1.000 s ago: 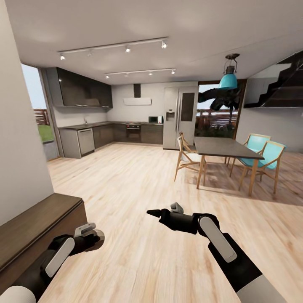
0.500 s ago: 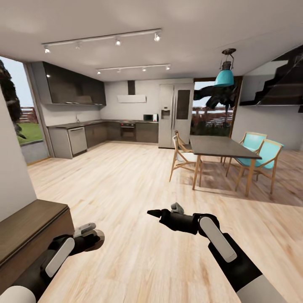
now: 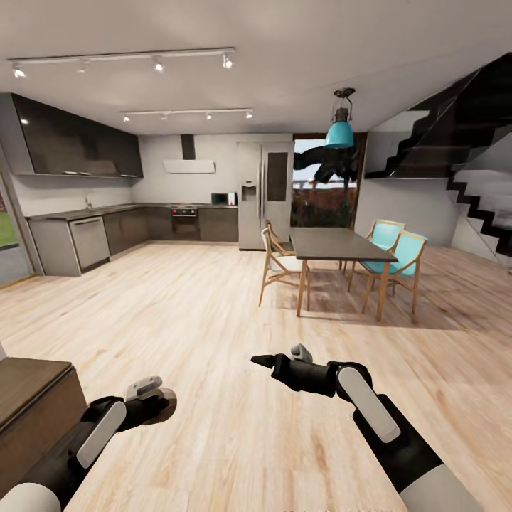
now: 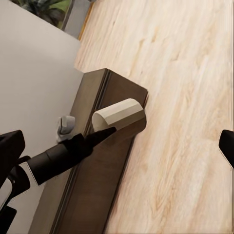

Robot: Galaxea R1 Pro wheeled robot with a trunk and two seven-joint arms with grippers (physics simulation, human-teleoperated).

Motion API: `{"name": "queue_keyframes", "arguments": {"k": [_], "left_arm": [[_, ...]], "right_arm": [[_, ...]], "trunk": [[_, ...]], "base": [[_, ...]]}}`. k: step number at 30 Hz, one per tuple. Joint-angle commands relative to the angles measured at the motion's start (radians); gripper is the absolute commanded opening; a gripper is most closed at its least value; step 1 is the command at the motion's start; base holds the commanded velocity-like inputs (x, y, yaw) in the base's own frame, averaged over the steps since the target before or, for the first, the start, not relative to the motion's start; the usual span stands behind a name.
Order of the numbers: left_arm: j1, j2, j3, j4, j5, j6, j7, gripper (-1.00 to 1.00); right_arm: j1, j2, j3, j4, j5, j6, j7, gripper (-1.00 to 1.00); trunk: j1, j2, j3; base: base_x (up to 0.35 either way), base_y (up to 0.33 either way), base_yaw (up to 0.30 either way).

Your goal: Place each of the two pumpkins and all three candles from the living room inside a cabinet in the living room (use any cabinet), then make sure every cabinet is closed, and position the cauldron so it is next to a table in the living room.

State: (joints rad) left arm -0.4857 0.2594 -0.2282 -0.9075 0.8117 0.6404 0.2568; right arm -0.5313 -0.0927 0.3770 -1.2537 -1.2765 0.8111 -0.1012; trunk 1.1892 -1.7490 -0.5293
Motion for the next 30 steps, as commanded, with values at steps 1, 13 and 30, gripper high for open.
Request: {"name": "queue_keyframes", "arguments": {"k": [1,13,30], "left_arm": [[-0.001,0.001,-0.003,-0.002,0.011,0.001,0.01,-1.0],[-0.001,0.001,-0.003,-0.002,0.011,0.001,0.01,-1.0],[-0.001,0.001,-0.003,-0.002,0.011,0.001,0.01,-1.0]], "right_arm": [[-0.001,-0.001,0.002,0.0,-0.011,0.0,-0.01,1.0],[-0.001,0.001,-0.021,0.017,-0.011,0.002,-0.002,1.0],[-0.001,0.0,-0.029,0.029,-0.011,0.002,-0.008,1.0]], "trunk": [[0.0,-0.001,-0.001],[0.0,-0.001,0.0],[0.0,-0.001,0.007]], "base": [[0.0,0.0,-0.291],[0.0,0.0,-0.291],[0.067,0.0,-0.29]]}}
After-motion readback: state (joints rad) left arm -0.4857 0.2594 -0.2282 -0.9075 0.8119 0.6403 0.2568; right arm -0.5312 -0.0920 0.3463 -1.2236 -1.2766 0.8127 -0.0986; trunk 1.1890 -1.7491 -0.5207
